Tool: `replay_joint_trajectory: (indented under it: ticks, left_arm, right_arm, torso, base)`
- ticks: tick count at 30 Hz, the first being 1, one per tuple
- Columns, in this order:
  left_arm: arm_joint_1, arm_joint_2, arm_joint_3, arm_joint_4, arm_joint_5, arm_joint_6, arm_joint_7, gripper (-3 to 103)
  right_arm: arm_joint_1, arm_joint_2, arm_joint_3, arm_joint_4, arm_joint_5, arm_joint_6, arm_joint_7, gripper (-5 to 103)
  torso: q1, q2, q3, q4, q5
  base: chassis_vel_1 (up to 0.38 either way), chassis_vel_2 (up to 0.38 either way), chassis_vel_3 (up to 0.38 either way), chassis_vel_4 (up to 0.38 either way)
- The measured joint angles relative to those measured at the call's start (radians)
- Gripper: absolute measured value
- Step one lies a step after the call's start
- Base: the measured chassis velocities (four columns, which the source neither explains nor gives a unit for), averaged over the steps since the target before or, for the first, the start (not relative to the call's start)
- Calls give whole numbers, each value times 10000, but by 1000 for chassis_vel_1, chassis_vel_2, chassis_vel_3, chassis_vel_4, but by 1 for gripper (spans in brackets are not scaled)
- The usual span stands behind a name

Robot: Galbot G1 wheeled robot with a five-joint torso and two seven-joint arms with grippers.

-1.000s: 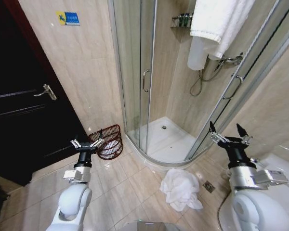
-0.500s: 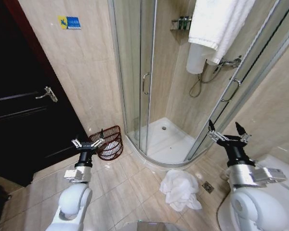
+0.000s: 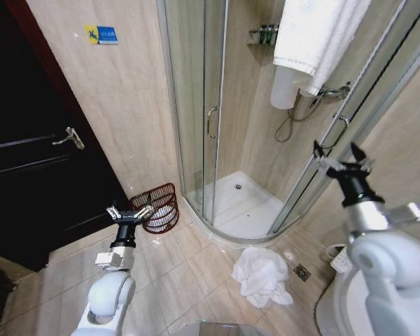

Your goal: Discard the used towel into the hamper.

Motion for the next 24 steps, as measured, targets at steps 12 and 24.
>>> replay_joint_trajectory:
  ticks: [12,24]
  left_arm:
    - [-391,95,-138,798,-94,-223,84,100]
    - [-435,-201,-157,779,86,-195,112,100]
  right_arm:
    - [4751,-3400,-1706,-2086,2371,-420,97,100]
    - [10647,-3418,-6341,-3851,3100,-827,81,100]
  torso:
    - [-19,-45,-26,-4,-4]
    - [-32,-70,-38,-1,6]
  base:
    - [0,0,0,0]
    - [0,0,0,0]
